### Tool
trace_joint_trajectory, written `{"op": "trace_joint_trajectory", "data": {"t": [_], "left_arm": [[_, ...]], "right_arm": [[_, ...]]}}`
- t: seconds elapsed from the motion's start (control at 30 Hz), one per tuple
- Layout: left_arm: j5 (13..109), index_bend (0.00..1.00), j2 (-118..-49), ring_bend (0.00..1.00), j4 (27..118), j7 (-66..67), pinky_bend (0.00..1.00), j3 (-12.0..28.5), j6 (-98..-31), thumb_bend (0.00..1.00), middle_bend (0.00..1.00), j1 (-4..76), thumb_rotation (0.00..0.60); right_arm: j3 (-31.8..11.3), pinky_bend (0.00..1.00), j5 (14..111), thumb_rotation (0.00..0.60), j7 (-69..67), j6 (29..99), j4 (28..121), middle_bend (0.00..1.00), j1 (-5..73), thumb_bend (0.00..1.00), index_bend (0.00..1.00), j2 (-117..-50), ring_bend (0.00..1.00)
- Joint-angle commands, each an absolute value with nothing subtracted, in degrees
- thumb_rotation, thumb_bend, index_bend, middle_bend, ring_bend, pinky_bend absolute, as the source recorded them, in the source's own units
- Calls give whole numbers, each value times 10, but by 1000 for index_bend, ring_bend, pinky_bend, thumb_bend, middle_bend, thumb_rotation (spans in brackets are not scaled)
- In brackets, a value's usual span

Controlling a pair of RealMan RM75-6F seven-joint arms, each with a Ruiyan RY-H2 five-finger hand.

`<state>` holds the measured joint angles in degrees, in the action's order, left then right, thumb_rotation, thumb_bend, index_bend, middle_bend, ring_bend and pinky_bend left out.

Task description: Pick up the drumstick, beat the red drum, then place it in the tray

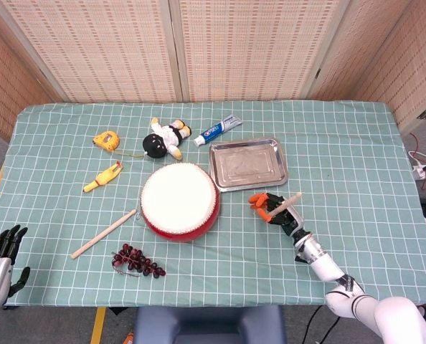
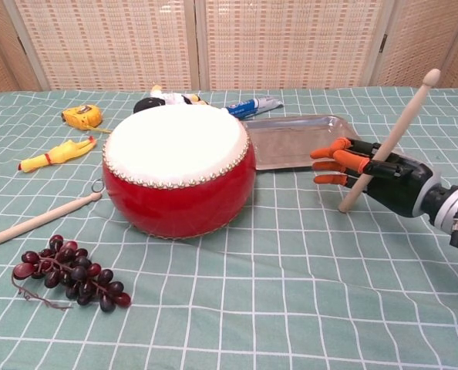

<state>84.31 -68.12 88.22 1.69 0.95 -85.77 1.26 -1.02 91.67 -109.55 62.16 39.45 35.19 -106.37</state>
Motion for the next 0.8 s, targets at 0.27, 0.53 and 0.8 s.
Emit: {"op": "trace_joint_trajectory", "data": {"t": [0.27,0.53,0.8], "left_arm": [[842,56,-682,0,879,13,11,8,-851,360,8,14,600],[840,56,-684,0,876,12,10,8,-846,362,8,16,600],[840,56,-684,0,876,13,9,7,-845,361,7,15,600]], "right_arm": [[-12,582,903,600,-1070,601,396,604,359,256,720,-1080,581],[-23,740,886,600,-1067,590,395,741,360,244,817,-1088,753],[-37,893,867,600,-1062,578,401,851,361,244,974,-1092,903]]}}
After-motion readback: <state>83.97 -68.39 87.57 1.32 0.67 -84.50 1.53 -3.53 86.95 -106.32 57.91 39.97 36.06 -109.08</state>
